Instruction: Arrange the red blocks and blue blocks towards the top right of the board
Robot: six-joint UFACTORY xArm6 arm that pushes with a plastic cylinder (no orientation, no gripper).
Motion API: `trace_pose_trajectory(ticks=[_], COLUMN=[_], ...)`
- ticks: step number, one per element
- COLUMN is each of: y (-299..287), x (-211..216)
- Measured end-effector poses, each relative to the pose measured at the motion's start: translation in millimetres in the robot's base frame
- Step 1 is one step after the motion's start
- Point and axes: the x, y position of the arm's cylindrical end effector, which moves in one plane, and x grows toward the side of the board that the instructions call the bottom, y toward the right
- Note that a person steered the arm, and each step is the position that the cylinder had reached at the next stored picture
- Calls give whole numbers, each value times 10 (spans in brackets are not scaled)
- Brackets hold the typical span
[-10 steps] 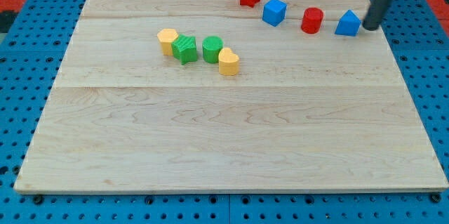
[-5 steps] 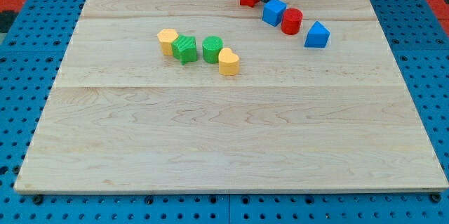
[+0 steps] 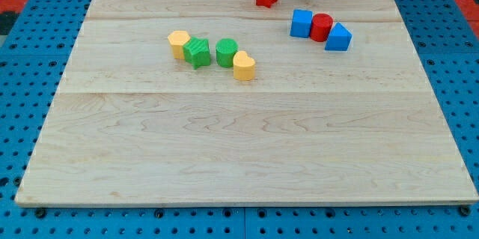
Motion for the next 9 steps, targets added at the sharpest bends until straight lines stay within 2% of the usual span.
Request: trace_pose_trajectory(ticks=[2, 3, 4, 5, 6, 7, 8, 9], y=[-1164, -1214, -1351, -2291, -2208, -1076, -700, -570], x=[184, 821, 1118, 835, 365, 422, 738, 793])
